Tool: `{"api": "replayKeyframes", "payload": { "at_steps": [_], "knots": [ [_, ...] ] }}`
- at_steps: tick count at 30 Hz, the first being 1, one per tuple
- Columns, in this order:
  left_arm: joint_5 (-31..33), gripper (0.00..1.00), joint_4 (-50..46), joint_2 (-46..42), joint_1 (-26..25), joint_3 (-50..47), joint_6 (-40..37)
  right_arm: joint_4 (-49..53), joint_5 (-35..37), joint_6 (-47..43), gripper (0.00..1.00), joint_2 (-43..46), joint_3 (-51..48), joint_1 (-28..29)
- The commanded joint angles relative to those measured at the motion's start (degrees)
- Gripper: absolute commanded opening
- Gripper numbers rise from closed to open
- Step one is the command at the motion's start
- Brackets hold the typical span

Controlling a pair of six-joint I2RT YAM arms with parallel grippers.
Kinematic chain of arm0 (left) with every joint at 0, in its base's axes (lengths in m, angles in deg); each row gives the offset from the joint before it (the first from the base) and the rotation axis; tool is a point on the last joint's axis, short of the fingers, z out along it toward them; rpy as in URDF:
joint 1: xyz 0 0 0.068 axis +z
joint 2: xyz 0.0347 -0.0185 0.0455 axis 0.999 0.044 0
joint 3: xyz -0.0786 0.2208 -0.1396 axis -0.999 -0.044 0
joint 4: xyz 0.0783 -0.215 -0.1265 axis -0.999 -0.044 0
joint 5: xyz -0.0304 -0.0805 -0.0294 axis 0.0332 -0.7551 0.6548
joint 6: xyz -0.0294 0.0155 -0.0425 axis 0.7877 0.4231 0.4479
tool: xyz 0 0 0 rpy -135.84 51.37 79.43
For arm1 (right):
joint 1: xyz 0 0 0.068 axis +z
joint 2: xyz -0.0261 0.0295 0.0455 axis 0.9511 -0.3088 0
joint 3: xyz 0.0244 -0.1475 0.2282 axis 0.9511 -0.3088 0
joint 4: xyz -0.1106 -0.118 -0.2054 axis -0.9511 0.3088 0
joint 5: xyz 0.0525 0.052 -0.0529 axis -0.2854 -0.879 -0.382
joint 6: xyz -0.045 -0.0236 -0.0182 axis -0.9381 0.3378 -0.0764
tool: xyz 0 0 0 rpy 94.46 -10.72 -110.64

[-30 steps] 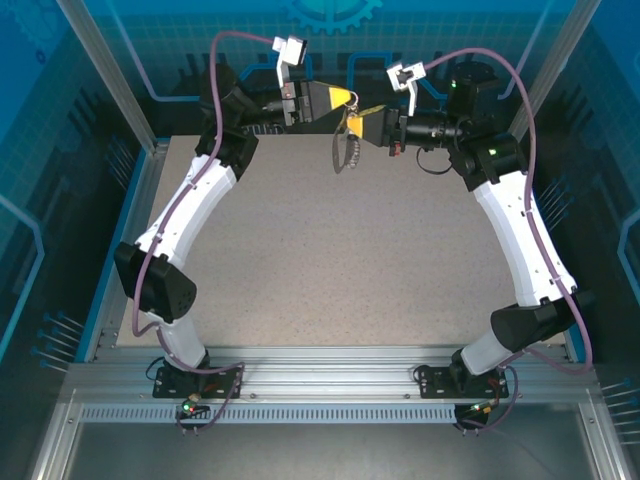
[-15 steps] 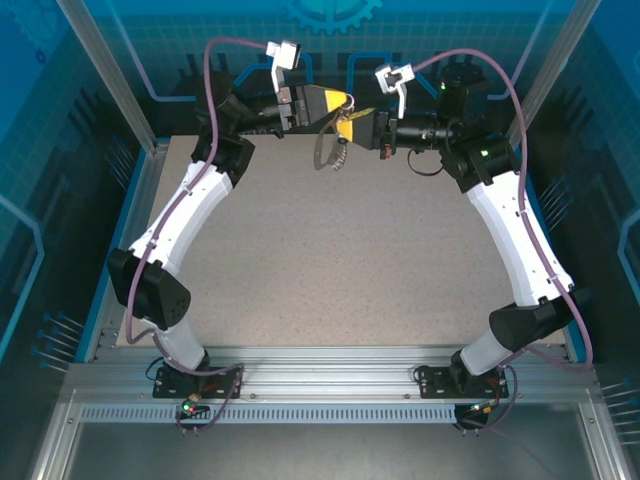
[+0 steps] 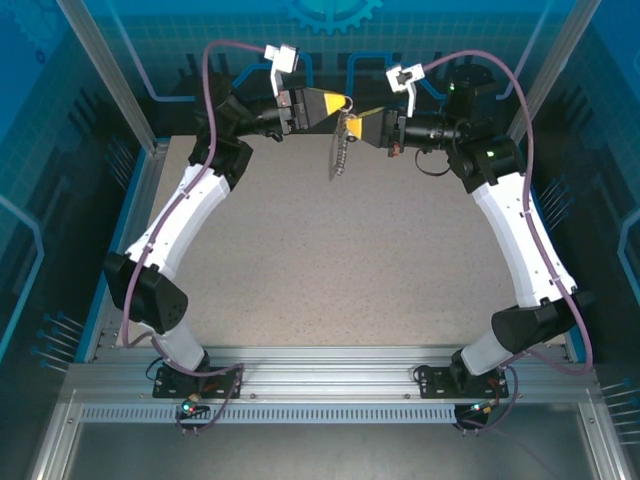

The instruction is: Put the keys on the keyring

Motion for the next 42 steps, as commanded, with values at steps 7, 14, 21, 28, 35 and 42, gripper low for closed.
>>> {"api": "replayKeyframes", "payload": {
  "at_steps": [7, 14, 21, 28, 35, 42],
  "knots": [
    [-0.14, 0.0, -6.61, -4.64, -0.12, -0.58, -9.44, 14.3, -1.99, -4.91, 0.0, -1.81, 10.24, -1.27],
    [-0.57, 0.0, -12.67, -5.72, -0.07, -0.52, -14.27, 18.45, -2.38, -5.95, 0.0, -4.79, 15.82, -1.84],
    [-1.12, 0.0, -15.03, -6.17, -0.12, -0.52, -16.1, 19.07, -2.92, -5.58, 0.0, -6.85, 18.93, -1.5],
    [-1.38, 0.0, -15.33, -6.3, -0.12, -0.9, -16.42, 21.04, -4.0, -5.52, 0.0, -10.05, 25.08, -0.55],
    [-1.56, 0.0, -15.3, -6.6, -0.2, -1.29, -16.55, 23.02, -3.82, -6.18, 0.0, -12.37, 29.35, 0.54],
    [-0.28, 0.0, -16.52, -7.86, -0.07, -2.13, -18.22, 22.81, -2.55, -6.72, 0.0, -9.64, 25.3, -0.93]
  ]
}}
